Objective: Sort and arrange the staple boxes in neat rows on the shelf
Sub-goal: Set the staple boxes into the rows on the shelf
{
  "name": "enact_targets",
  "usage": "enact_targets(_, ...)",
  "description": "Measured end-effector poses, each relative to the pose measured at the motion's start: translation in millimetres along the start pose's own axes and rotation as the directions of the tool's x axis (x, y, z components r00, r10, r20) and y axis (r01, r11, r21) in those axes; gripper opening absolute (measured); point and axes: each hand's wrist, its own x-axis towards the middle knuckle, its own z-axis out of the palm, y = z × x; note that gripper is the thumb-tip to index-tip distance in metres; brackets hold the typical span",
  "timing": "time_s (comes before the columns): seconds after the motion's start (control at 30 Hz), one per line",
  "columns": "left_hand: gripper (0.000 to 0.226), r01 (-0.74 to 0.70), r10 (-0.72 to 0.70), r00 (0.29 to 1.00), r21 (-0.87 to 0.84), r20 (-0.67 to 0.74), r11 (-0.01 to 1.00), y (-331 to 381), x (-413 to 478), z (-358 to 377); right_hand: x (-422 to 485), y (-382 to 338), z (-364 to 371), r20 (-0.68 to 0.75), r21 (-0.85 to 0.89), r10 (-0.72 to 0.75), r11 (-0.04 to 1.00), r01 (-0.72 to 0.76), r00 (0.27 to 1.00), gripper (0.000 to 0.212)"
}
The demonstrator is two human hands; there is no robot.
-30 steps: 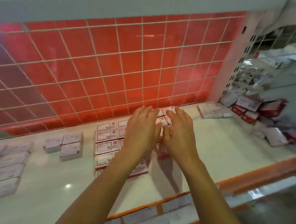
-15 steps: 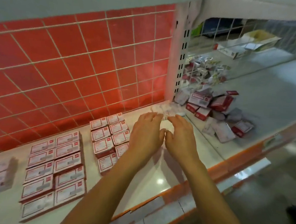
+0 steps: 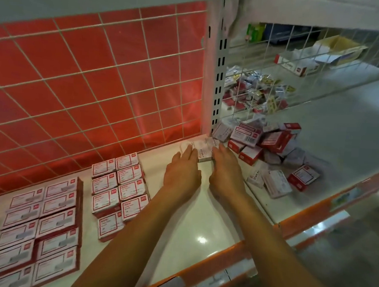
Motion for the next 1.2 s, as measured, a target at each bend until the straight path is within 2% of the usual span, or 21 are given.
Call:
enact_targets(0.1,0.059,0.006,-0.006,1.000,0.013,-0.017,1.000,1.6,1.9,4.6,7.9,9.2,5.3,0.035,-0.069,-0.016,0.997,0.018,0.999,0.073)
enact_targets(0.3,0.054,0.009,-0.012,0.995,-0.037,-0.097,0.999,0.4,-3.6,7.5,2.2,16.0,6.8,-0.157,-0.032,-0.060,0.998,0.055,0.986,0.034)
enact_targets(0.53,0.050,0.020,-0.029,0.992,-0.069,-0.125,0.997,3.5,-26.2,9.6,-19.1,17.0,3.2,-0.224,0.030,-0.015,0.999,0.022,0.974,0.016)
enact_targets(0.73,0.039,0.004,-0.004,0.983,0.001,-0.186,1.000,4.1,-45.9,7.1,-40.7,18.5,-6.1,-0.142,0.092,-0.030,0.995,0.044,0.989,0.006)
enact_targets(0.83,0.044,-0.050,0.044,0.984,-0.028,-0.175,0.998,4.6,-48.8,0.8,-54.9,23.5,-16.0,-0.057,0.163,-0.082,0.982,0.090,0.995,0.011)
enact_targets(0.97,0.068,-0.225,0.220,0.973,-0.078,-0.066,0.971,8.6,-50.8,-0.7,-69.6,28.8,-31.2,0.104,0.201,-0.142,0.972,0.119,0.984,0.014)
enact_targets(1.03,0.074,-0.280,0.280,0.960,-0.026,0.008,0.960,11.5,-49.8,0.0,-74.3,31.1,-36.6,0.135,0.220,-0.137,0.970,0.106,0.981,0.015)
enact_targets(1.13,0.066,-0.318,0.313,0.947,0.068,0.071,0.946,14.8,-46.4,-1.1,-77.0,33.6,-42.5,0.181,0.252,-0.098,0.966,0.050,0.979,0.019)
enact_targets(1.2,0.056,-0.344,0.339,0.938,0.096,0.065,0.934,15.5,-42.8,-1.5,-77.1,35.9,-44.0,0.176,0.248,-0.056,0.969,0.011,0.983,0.022)
